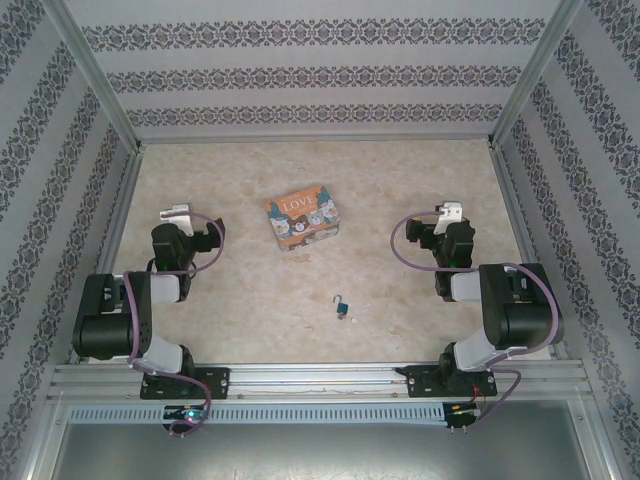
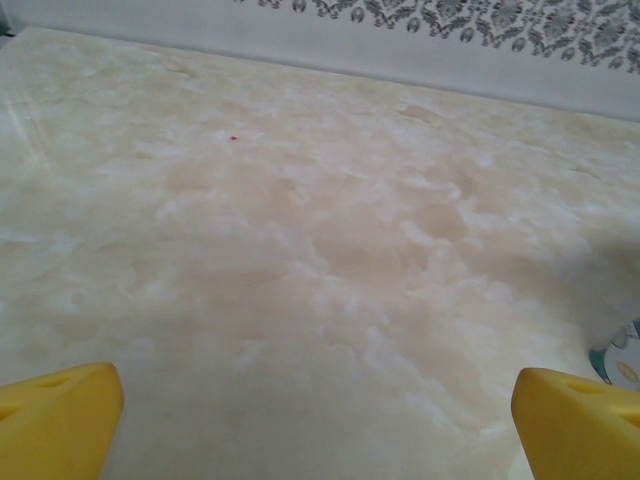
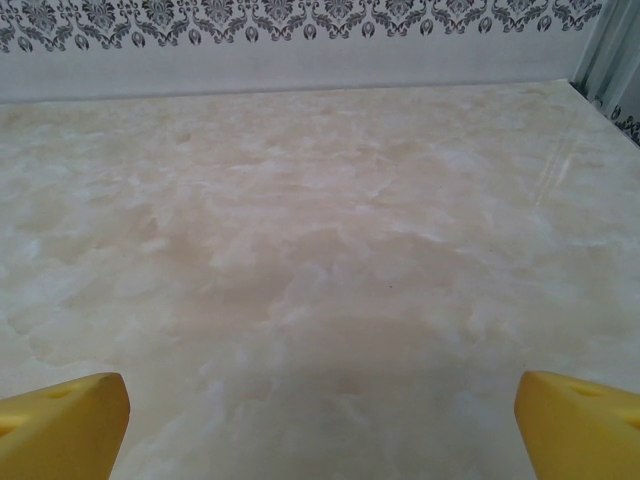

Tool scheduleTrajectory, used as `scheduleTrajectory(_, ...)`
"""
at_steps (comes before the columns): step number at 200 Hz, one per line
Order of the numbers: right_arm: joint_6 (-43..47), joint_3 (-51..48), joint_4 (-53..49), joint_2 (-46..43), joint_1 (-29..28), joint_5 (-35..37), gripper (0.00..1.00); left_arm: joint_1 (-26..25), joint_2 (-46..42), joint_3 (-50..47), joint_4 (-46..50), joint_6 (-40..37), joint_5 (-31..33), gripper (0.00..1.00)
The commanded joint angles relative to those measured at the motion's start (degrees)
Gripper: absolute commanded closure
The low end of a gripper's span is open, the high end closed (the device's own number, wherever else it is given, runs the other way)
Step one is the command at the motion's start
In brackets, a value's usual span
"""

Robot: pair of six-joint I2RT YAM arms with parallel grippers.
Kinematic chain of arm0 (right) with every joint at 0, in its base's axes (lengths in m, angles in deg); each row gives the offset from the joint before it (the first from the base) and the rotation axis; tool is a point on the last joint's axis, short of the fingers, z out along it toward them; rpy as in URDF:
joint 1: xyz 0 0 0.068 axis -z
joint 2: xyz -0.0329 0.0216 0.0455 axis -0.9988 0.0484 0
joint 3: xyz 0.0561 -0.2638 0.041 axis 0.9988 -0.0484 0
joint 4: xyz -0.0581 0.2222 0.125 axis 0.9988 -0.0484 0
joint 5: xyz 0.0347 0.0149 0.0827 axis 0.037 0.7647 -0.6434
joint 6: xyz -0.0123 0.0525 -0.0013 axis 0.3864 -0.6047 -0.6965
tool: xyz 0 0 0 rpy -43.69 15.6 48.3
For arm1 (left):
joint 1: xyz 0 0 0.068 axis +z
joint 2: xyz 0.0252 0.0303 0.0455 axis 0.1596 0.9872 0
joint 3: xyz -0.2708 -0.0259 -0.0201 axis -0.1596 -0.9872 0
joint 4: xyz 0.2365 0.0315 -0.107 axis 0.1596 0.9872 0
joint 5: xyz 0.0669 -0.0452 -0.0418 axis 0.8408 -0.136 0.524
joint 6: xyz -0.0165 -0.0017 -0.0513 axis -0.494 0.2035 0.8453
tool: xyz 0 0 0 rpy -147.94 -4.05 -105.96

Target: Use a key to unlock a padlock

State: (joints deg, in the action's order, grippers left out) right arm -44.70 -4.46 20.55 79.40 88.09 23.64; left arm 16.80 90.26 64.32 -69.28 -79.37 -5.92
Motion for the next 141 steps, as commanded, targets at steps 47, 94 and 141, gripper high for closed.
scheduleTrajectory(47,0.5,1.0,0.1,-0.5,-0.5,-0.3,0.02,-0.9,7.0,-7.1,-21.9,-2.3,1.1,0.01)
scheduleTrajectory(94,0.5,1.0,0.0,-0.5,-0.5,-0.3,0.02,-1.2,6.2,-6.8,-20.3,-1.2,5.2,0.01)
scheduleTrajectory(141,0.5,1.3,-0.3,-0.4,-0.5,-0.3,0.02,-2.3,6.0,-4.8,-16.5,-2.2,6.4,0.01)
